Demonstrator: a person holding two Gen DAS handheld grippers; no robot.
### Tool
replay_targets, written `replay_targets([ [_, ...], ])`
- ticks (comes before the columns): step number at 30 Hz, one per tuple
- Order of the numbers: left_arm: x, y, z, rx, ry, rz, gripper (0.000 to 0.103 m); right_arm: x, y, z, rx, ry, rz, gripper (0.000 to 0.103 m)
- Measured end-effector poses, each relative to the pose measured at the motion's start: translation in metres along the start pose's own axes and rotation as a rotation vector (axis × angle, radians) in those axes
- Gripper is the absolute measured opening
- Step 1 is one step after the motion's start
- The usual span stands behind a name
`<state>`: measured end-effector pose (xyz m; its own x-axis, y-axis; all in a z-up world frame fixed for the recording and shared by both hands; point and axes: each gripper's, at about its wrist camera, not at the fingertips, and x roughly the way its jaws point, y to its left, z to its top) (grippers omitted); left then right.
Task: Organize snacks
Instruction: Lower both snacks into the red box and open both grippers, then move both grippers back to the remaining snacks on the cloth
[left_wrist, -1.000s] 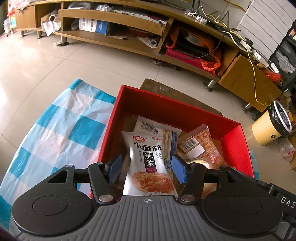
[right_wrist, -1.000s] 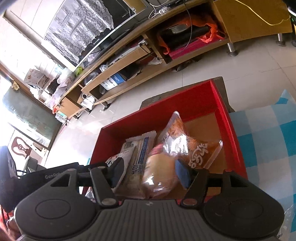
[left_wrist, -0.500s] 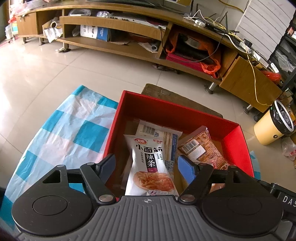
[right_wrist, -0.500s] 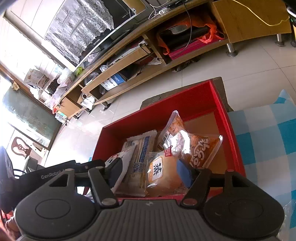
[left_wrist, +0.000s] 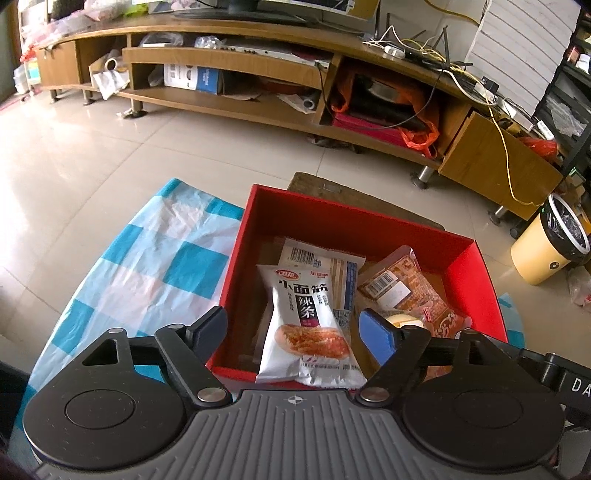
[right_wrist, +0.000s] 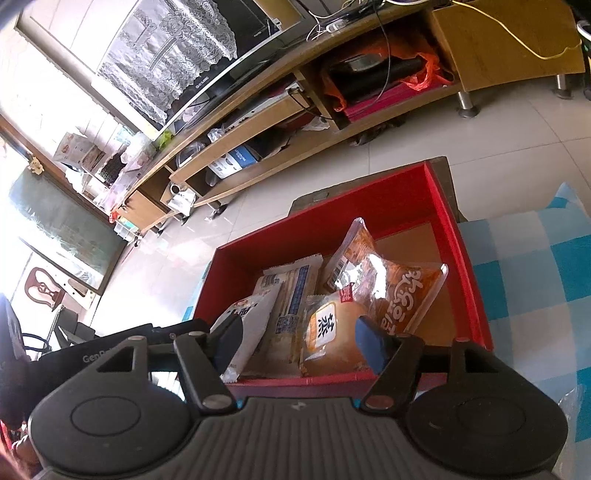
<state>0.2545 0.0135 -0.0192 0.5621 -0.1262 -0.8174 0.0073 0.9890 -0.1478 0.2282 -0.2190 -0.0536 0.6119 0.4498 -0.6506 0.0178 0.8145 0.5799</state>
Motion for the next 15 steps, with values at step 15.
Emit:
replay_targets([
  [15,-0.016,0.005,-0.013,0.007,-0.004,0.008,0.086,-0.012,0.002,-0.011,-0.012,0.007,-0.009,0.068],
])
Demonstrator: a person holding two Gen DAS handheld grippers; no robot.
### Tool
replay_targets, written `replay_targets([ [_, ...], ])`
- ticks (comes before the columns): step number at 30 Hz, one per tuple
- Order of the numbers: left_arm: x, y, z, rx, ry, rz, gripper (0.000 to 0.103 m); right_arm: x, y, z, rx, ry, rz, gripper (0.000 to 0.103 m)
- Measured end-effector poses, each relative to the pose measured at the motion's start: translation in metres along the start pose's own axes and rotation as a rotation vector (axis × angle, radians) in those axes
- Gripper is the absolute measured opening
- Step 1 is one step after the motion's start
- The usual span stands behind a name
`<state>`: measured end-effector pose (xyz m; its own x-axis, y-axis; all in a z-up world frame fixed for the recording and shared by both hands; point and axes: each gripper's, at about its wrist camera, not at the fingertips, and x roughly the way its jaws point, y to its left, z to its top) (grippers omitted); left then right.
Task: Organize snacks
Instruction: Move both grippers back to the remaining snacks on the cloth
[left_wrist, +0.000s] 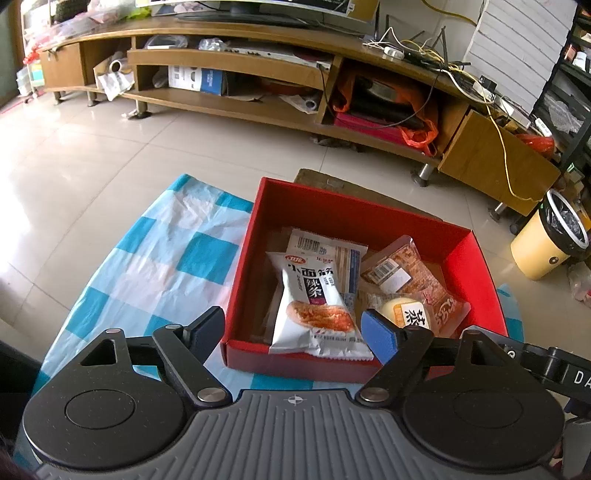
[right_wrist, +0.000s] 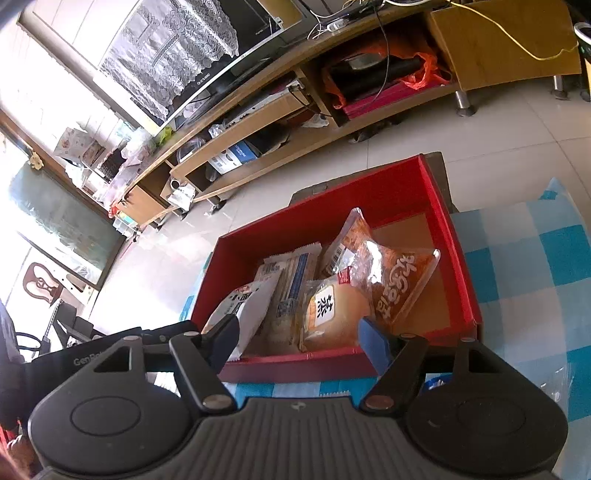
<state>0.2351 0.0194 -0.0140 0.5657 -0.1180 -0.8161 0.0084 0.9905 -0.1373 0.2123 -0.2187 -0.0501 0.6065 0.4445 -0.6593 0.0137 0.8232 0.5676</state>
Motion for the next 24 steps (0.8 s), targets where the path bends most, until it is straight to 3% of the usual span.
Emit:
replay_targets([
  [24,-0.019,0.011,-0.028,0.001,0.024,-0.001,0.086,-0.011,0.010,-0.029,-0.031,0.041,0.005,0.070],
])
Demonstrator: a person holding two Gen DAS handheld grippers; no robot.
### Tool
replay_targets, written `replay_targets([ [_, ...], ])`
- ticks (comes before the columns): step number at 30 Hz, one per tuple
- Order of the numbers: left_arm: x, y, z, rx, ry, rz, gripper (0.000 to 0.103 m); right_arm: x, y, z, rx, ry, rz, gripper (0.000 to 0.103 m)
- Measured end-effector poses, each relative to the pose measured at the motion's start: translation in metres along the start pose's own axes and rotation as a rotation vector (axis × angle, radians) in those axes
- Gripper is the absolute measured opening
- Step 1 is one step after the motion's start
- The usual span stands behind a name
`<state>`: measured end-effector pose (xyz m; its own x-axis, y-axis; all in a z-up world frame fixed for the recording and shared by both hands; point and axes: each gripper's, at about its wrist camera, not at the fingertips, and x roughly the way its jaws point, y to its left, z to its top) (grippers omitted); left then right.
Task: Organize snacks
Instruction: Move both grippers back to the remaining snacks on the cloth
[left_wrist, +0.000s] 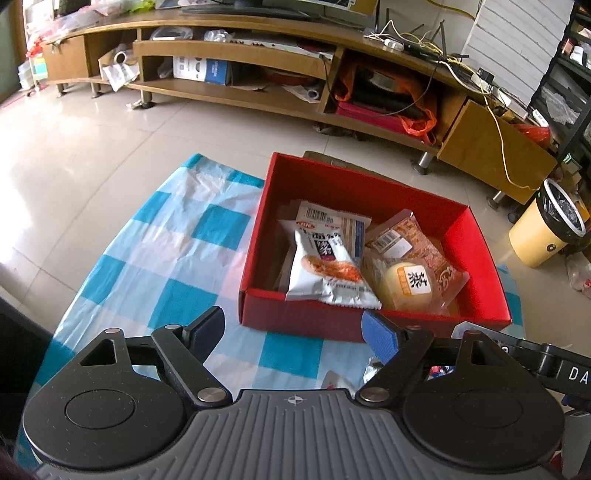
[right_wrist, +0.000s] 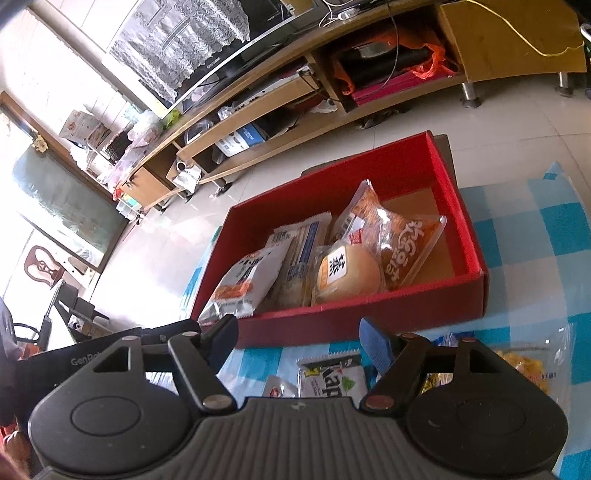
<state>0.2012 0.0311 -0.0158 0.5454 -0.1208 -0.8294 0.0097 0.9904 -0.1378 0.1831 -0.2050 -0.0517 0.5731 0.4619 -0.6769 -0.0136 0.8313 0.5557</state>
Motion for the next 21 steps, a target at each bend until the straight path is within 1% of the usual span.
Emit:
replay_targets([
  [21,-0.009,0.020,-0.053,-0.008,0.092,0.018,0.086,0.003,0.014,-0.045,-0.050,0.102,-0.016,0.070],
])
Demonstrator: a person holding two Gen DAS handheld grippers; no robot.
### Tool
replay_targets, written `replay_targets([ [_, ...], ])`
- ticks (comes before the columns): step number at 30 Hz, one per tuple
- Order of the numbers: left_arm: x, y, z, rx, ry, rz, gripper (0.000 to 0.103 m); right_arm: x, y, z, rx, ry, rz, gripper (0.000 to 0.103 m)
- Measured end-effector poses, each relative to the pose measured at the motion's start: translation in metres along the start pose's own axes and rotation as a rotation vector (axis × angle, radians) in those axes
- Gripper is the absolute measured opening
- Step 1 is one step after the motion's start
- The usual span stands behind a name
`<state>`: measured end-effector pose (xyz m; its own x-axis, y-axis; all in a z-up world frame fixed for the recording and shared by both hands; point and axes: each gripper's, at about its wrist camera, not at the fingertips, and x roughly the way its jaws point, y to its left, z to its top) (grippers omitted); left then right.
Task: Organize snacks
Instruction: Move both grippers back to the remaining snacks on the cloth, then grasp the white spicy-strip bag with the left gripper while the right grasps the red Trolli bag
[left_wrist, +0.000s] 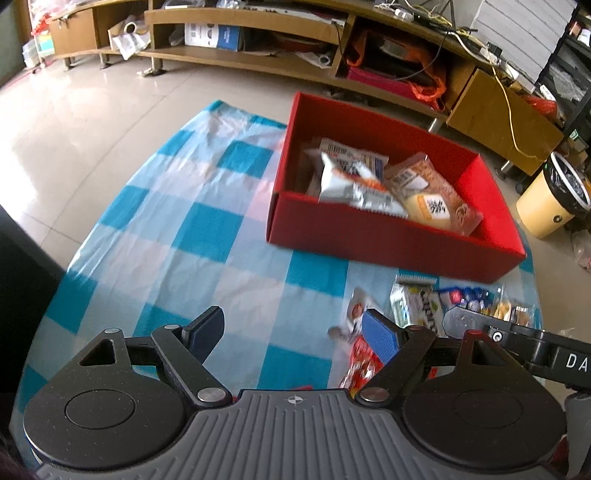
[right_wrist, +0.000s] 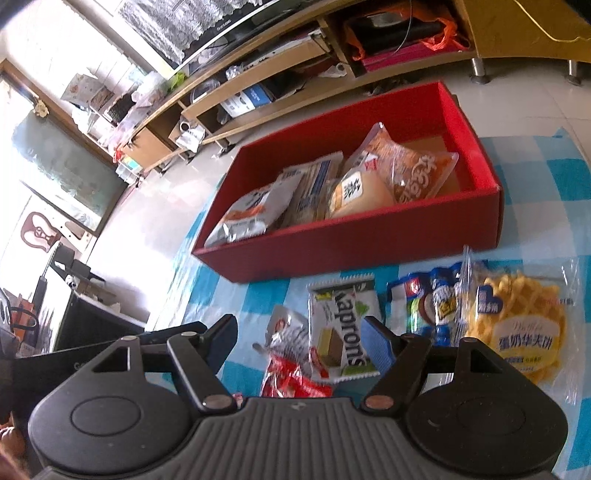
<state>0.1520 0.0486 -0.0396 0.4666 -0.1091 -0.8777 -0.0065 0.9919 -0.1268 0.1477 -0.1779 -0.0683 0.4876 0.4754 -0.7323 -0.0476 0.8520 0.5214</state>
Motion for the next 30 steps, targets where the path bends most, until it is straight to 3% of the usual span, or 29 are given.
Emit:
replay_targets([
  [8,-0.003,0.005,-0.023,-0.005,0.031,0.007,0.087,-0.001,0.007,-0.021,-0.008,0.038,0.000,0.073],
  [21,0.012,0.005,-0.074,-0.023,0.172,-0.015,0.088,-0.012,0.013,-0.042,-0.009,0.049,-0.013,0.076],
  [30,0.024,-0.002,-0.081,-0.016,0.171,0.072,0.087,-0.016,0.013,-0.049,-0.019,0.059,-0.014,0.076],
])
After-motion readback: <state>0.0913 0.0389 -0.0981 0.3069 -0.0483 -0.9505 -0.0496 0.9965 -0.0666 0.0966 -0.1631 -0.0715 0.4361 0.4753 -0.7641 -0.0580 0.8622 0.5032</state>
